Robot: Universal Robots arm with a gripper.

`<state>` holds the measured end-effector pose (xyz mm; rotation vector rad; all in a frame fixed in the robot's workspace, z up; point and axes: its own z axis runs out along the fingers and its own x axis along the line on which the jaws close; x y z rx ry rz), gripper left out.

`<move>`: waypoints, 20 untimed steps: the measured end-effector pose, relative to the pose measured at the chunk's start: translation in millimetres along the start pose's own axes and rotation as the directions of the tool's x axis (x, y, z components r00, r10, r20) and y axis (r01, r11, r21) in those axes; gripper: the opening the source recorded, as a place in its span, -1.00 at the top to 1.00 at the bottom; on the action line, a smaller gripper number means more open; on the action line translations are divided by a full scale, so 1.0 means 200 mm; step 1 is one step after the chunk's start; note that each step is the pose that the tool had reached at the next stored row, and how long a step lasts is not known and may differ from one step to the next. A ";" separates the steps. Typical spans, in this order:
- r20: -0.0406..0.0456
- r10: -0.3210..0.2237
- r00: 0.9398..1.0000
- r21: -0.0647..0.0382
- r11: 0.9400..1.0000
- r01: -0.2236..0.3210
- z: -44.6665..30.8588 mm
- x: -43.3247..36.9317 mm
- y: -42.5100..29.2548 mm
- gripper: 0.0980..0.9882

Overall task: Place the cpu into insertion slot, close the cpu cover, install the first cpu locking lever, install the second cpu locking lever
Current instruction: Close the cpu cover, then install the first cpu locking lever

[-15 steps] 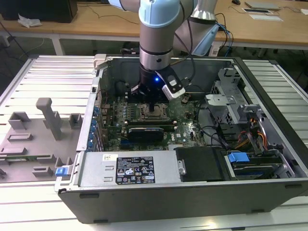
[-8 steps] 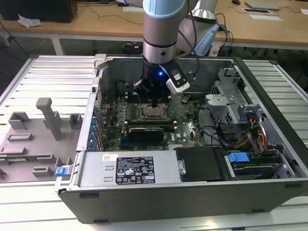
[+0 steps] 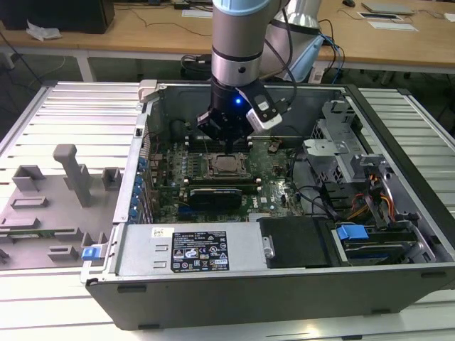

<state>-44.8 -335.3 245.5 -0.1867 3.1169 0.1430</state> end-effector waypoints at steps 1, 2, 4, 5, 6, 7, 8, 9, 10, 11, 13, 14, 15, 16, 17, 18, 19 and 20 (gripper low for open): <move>0.000 0.000 1.000 0.000 1.000 0.000 0.000 0.000 0.000 0.98; 0.000 0.000 1.000 0.000 1.000 0.000 0.000 0.000 0.000 0.98; 0.000 0.000 1.000 0.000 1.000 0.000 0.000 0.000 0.000 0.98; 0.000 0.000 1.000 0.000 1.000 0.000 0.000 0.000 0.000 0.98; 0.000 0.000 1.000 0.000 1.000 0.000 0.000 0.000 0.000 0.98; 0.000 0.000 1.000 0.000 1.000 0.000 0.000 0.000 0.000 0.98; 0.000 0.000 1.000 0.000 1.000 0.000 -0.001 0.000 0.000 0.98; 0.000 0.000 1.000 0.000 1.000 0.000 -0.001 0.000 0.000 0.98; 0.000 0.000 1.000 0.000 1.000 0.000 -0.001 0.000 0.000 0.98; 0.000 0.000 1.000 0.000 1.000 0.000 -0.001 0.000 0.000 0.98; 0.000 0.000 1.000 0.000 1.000 0.000 -0.001 0.004 0.001 0.98; 0.000 0.000 1.000 0.000 1.000 0.000 -0.002 0.022 0.003 0.98; 0.000 0.000 1.000 0.000 1.000 0.000 -0.002 0.045 0.005 0.98; 0.000 0.000 1.000 0.000 1.000 0.000 -0.002 0.064 0.008 0.98; 0.000 0.000 1.000 0.000 1.000 0.000 -0.002 0.093 0.011 0.98; 0.000 0.000 1.000 0.000 1.000 0.000 -0.002 0.114 0.014 0.98; 0.000 0.000 1.000 0.000 1.000 0.000 -0.002 0.128 0.016 0.98; 0.001 0.000 1.000 0.000 1.000 0.000 -0.003 0.152 0.018 0.98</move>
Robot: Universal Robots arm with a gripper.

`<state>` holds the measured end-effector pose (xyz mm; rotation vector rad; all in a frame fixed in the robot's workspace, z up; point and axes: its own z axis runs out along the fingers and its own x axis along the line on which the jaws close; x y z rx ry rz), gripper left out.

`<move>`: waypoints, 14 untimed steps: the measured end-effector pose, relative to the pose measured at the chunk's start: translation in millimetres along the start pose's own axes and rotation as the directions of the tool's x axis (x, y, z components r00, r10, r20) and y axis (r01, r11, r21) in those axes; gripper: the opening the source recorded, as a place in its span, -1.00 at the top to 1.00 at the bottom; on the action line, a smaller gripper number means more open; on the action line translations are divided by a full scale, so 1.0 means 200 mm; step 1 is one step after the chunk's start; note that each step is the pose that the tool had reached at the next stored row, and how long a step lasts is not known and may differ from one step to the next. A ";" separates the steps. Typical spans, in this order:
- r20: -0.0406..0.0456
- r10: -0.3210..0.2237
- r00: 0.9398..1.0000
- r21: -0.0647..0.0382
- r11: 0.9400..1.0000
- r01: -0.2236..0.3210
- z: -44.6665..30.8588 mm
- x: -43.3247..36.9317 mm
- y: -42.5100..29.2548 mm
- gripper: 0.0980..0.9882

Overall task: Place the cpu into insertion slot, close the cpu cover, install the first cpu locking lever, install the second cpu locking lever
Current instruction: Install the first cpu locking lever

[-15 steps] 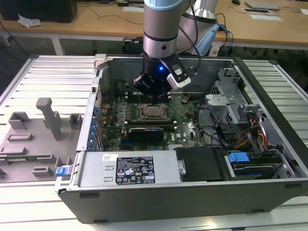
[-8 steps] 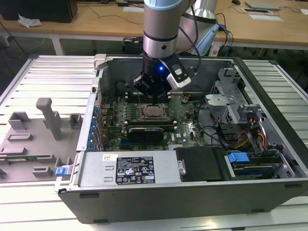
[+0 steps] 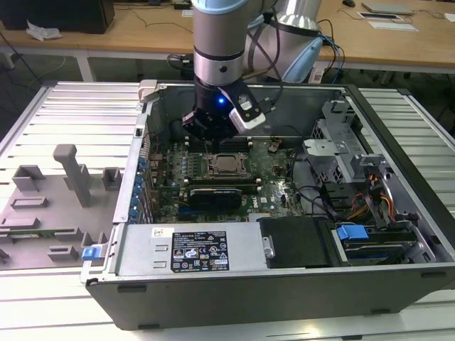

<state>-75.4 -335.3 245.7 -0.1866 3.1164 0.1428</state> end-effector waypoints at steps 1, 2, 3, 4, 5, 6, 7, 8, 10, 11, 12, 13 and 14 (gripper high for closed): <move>0.000 0.000 1.000 0.000 1.000 0.000 0.000 0.018 0.002 0.98; 0.000 0.000 1.000 0.000 1.000 0.000 0.000 0.034 0.004 0.98; 0.001 0.000 1.000 0.000 1.000 0.000 -0.001 0.056 0.007 0.98; 0.001 0.000 1.000 0.000 1.000 0.000 -0.001 0.075 0.009 0.98; 0.002 0.000 1.000 0.000 1.000 0.000 -0.001 0.105 0.012 0.98; 0.002 0.000 1.000 0.000 1.000 0.000 -0.001 0.129 0.016 0.98; 0.002 0.000 1.000 0.000 1.000 0.000 -0.002 0.144 0.017 0.98; 0.002 0.000 1.000 0.000 1.000 0.000 -0.002 0.158 0.019 0.98; 0.002 0.000 1.000 0.000 1.000 0.000 -0.007 0.166 0.021 0.98; 0.002 0.000 1.000 0.000 1.000 0.000 -0.014 0.166 0.021 0.98; 0.003 -0.001 1.000 0.000 1.000 0.001 -0.030 0.166 0.022 0.98; 0.003 0.000 1.000 0.000 1.000 0.000 -0.039 0.166 0.023 0.98; 0.003 0.000 1.000 0.000 1.000 0.000 -0.050 0.166 0.025 0.98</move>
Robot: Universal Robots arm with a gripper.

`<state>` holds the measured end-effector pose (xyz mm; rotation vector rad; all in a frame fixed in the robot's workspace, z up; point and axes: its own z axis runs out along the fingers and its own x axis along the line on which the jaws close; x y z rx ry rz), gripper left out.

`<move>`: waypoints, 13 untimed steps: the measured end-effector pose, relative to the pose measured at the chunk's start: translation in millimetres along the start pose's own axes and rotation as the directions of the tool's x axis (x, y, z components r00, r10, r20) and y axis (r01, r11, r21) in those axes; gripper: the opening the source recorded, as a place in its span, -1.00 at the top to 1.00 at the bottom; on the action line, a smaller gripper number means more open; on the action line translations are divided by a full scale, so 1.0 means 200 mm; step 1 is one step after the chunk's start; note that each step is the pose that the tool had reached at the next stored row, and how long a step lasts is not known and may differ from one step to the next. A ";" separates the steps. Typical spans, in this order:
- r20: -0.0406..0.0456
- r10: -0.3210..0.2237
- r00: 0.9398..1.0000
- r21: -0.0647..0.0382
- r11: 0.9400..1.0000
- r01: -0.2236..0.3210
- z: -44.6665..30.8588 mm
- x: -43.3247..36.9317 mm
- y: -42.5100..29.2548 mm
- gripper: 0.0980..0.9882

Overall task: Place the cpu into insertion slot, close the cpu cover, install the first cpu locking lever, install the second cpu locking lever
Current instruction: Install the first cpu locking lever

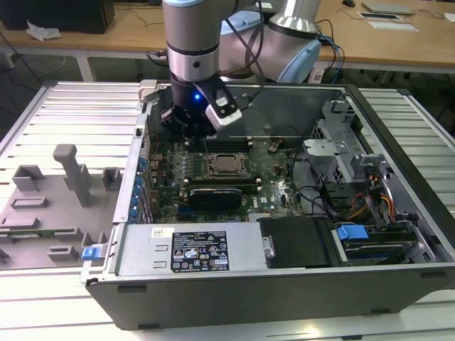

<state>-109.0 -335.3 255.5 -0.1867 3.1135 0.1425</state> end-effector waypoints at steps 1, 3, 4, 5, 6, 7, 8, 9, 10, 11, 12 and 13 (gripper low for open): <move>0.000 0.000 1.000 0.000 1.000 0.000 -0.009 0.000 0.001 0.98; 0.000 0.000 1.000 0.000 1.000 0.000 -0.027 0.000 0.002 0.98; 0.001 0.000 1.000 0.000 1.000 0.000 -0.030 0.000 0.003 0.98; 0.002 0.000 1.000 -0.004 1.000 0.000 -0.031 0.004 0.003 0.98; 0.003 0.000 1.000 -0.014 1.000 0.000 -0.032 0.007 0.004 0.98; 0.005 0.000 1.000 -0.026 1.000 0.000 -0.032 0.009 0.004 0.98; 0.008 0.001 1.000 -0.048 0.999 0.000 -0.032 0.014 0.005 0.98; 0.010 0.001 1.000 -0.064 0.998 0.000 -0.032 0.018 0.005 0.98; 0.011 0.001 1.000 -0.076 0.997 -0.001 -0.032 0.020 0.005 0.98; 0.013 0.002 1.000 -0.097 0.995 -0.001 -0.032 0.023 0.006 0.98; 0.016 0.003 1.000 -0.122 0.993 -0.001 -0.032 0.024 0.006 0.98; 0.020 0.003 1.000 -0.150 0.989 0.000 -0.032 0.025 0.006 0.98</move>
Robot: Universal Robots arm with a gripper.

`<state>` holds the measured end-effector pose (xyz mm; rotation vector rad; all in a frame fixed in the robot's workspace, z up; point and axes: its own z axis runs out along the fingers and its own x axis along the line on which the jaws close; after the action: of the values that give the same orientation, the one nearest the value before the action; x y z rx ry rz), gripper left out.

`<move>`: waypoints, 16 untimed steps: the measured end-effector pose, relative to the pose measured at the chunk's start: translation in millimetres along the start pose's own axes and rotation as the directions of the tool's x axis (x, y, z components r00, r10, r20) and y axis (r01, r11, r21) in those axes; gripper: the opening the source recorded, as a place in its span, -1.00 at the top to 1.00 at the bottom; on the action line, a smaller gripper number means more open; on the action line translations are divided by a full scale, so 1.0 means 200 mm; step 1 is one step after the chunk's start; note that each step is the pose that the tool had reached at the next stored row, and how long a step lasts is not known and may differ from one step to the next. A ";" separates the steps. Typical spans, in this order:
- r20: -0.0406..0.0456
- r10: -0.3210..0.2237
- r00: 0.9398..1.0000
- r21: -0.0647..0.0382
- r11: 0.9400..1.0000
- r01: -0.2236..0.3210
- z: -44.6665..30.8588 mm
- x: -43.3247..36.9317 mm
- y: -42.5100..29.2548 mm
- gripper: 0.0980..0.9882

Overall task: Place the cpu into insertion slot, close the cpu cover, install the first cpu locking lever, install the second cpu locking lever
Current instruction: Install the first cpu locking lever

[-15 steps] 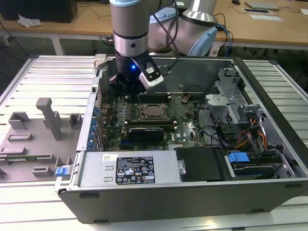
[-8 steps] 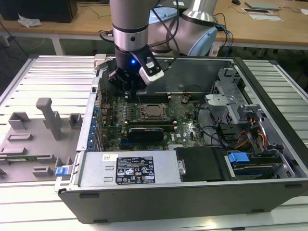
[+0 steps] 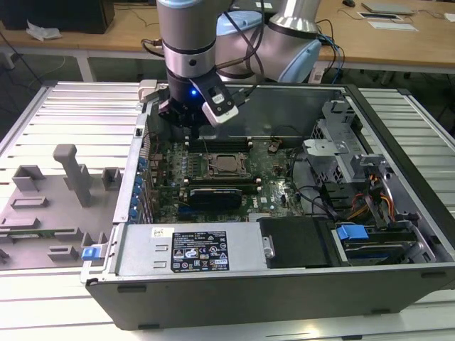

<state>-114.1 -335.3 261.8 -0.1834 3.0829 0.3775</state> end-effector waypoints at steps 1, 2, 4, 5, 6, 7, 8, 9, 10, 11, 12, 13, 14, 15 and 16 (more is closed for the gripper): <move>0.002 0.000 1.000 -0.014 1.000 0.000 0.000 0.000 0.000 0.98; 0.002 0.001 1.000 -0.022 1.000 0.000 0.000 0.000 0.000 0.98; 0.003 0.001 1.000 -0.026 1.000 -0.001 0.000 0.000 0.000 0.98; 0.003 0.001 1.000 -0.029 1.000 0.000 0.000 0.000 0.000 0.98; 0.004 0.001 1.000 -0.033 0.999 -0.001 0.002 0.000 0.000 0.98; 0.004 0.001 1.000 -0.033 0.999 -0.001 0.008 0.001 -0.002 0.98; 0.004 0.001 1.000 -0.033 0.999 -0.001 0.015 0.001 -0.003 0.98; 0.004 0.001 1.000 -0.033 0.999 -0.001 0.020 0.001 -0.004 0.98; 0.004 0.001 1.000 -0.033 0.999 -0.001 0.025 0.001 -0.001 0.98; 0.004 0.001 1.000 -0.033 0.999 -0.001 0.028 -0.001 0.002 0.98; 0.004 0.001 1.000 -0.033 0.999 -0.001 0.031 -0.004 0.007 0.98; 0.004 0.001 1.000 -0.033 0.999 -0.001 0.033 -0.028 0.008 0.98; 0.004 0.001 1.000 -0.033 0.999 -0.001 0.035 -0.083 0.002 0.98; 0.004 0.001 1.000 -0.033 0.999 -0.001 0.035 -0.094 0.001 0.98; 0.004 0.001 1.000 -0.033 0.999 -0.001 0.036 -0.104 -0.001 0.98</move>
<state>-93.4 -331.4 255.7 -0.1821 3.0743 0.4290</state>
